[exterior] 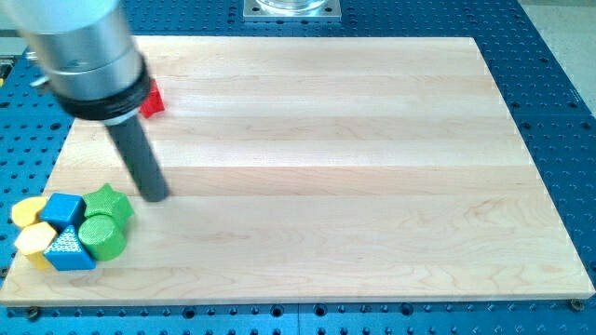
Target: Move the red blocks into the group of blocks
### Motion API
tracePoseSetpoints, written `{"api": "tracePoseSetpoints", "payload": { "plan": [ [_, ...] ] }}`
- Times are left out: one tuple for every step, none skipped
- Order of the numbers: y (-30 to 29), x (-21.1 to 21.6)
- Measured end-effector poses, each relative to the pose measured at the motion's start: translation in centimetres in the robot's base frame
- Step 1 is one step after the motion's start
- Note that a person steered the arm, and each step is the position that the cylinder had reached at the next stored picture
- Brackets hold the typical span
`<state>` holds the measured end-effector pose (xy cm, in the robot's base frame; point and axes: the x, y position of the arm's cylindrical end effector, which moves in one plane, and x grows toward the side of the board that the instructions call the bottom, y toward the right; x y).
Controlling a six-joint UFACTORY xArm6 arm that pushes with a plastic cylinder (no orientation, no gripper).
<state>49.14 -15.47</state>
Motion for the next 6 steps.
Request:
{"api": "tracePoseSetpoints", "payload": {
  "plan": [
    [4.3, -2.4],
    [7.6, -6.0],
    [7.9, -11.7],
    [5.3, -16.5],
    [0.5, -21.3],
    [-4.7, -25.5]
  ]
}}
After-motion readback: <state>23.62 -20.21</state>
